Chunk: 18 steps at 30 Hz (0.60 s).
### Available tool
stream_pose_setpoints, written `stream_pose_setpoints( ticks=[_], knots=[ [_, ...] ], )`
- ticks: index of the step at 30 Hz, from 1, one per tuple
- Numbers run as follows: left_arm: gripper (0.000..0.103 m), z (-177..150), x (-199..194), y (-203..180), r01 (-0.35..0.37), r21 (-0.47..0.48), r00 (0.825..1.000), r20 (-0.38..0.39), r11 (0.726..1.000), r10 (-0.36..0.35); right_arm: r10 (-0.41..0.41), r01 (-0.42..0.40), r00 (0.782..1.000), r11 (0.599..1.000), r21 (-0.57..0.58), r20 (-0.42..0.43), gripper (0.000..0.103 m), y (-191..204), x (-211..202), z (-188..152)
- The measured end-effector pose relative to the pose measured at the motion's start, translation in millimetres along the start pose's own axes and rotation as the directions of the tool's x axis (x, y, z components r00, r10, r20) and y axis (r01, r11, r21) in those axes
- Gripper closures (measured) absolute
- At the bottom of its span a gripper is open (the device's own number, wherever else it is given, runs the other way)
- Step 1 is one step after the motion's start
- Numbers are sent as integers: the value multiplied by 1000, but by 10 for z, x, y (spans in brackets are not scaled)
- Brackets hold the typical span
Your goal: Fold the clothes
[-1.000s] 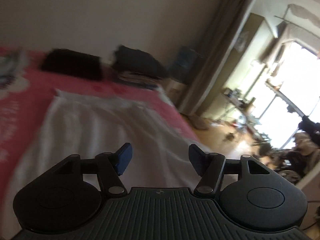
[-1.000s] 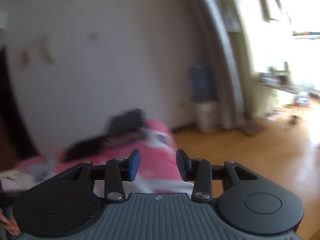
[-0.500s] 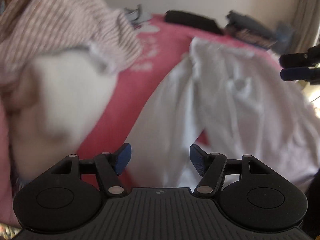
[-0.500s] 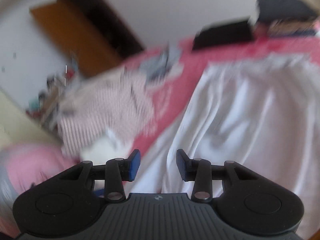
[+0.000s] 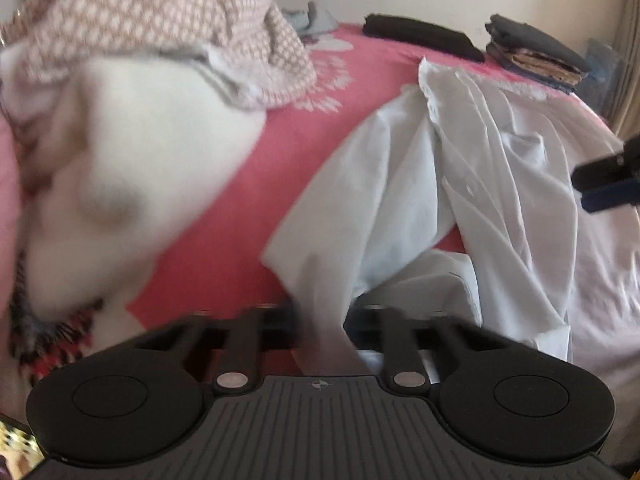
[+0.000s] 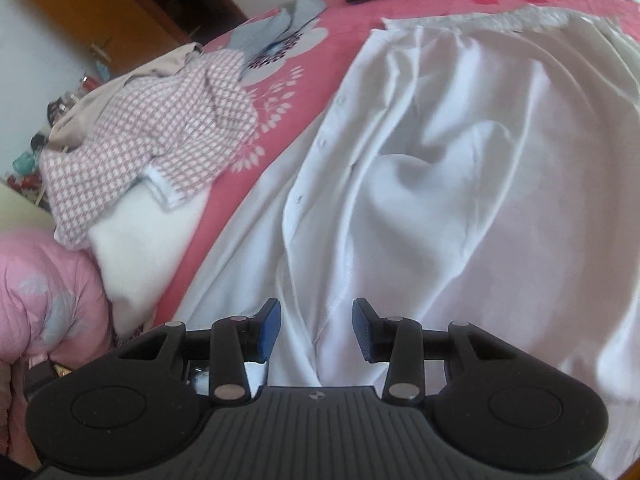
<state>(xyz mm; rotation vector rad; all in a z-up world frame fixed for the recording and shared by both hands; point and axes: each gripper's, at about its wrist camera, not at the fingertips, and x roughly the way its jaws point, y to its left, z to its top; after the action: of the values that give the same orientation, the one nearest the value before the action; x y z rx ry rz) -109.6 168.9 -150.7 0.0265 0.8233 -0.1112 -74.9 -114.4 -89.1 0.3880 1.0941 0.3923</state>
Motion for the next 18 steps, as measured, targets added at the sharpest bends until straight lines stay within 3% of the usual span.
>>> stream_pose_setpoints(
  ticks=[3,5,7,10,12,13,14,15,16,17,18],
  knots=[
    [97,232,-110,-72,-77,70,991,114,995,69,27,-28,999,999,46,19,61,-94,-19,-13],
    [97,489,-213,-140,-141,128,967,231,982,108,43,-46,998,996,82,37,61,-170,-43,-33],
    [97,803,-332,-220,-220,184,920,365,958,141,56,-62,997,991,117,58,61,-241,-61,-61],
    [97,1332,-441,-351,-350,253,827,535,902,170,76,-89,994,982,166,85,61,-359,-76,-119],
    [96,1709,-371,-425,-467,285,764,607,837,219,79,-97,992,977,189,96,61,-425,-74,-150],
    [93,1879,-275,-436,-512,301,750,614,804,248,81,-99,992,975,198,98,61,-451,-69,-159],
    [90,2048,-139,-418,-533,323,761,588,782,275,82,-101,992,974,203,99,61,-470,-67,-160],
    [85,2214,24,-366,-524,348,795,529,778,299,84,-104,991,973,207,100,61,-487,-65,-157],
    [73,2368,182,-300,-502,366,830,458,784,318,86,-106,991,972,211,100,61,-504,-64,-155],
    [67,2485,314,-200,-459,366,870,369,810,326,87,-107,991,971,212,101,61,-516,-65,-153],
    [67,2572,414,-96,-420,357,900,285,834,331,86,-107,991,971,213,103,61,-525,-66,-152]
  ],
)
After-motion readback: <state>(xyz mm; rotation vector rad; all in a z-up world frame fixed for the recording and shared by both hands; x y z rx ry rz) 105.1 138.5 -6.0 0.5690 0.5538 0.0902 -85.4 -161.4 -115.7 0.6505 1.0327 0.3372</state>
